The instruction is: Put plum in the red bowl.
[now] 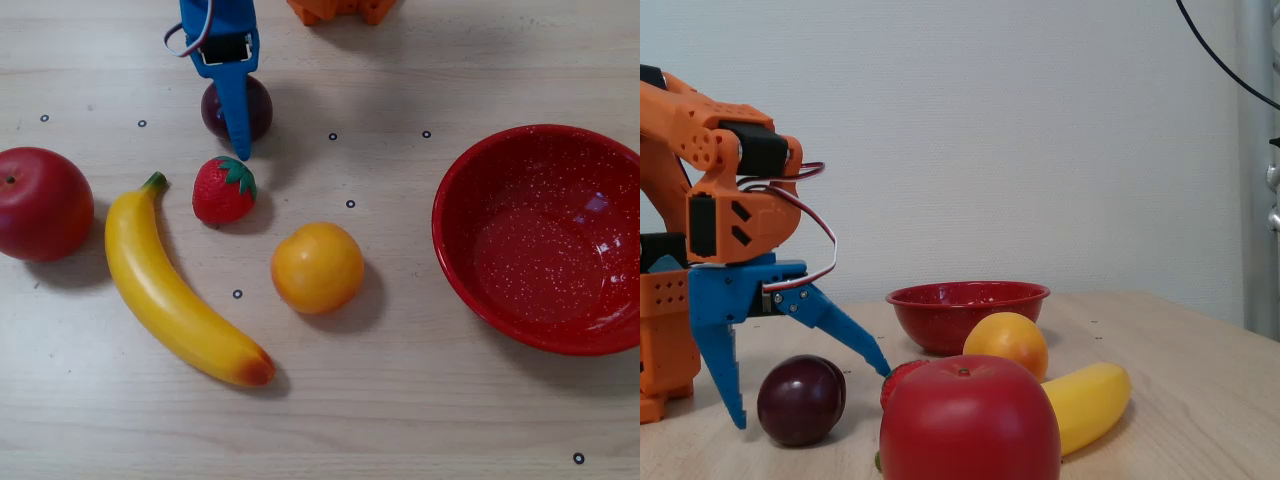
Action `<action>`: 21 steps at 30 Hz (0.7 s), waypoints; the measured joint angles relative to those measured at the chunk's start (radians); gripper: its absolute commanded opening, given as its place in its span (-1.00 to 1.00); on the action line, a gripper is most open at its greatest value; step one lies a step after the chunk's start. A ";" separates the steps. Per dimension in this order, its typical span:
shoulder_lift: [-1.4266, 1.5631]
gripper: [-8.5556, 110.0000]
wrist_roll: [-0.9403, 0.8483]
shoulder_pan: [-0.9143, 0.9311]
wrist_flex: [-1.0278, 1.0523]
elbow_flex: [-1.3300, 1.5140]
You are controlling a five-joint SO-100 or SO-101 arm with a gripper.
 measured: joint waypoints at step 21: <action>0.000 -0.20 -0.002 -0.003 -0.029 0.000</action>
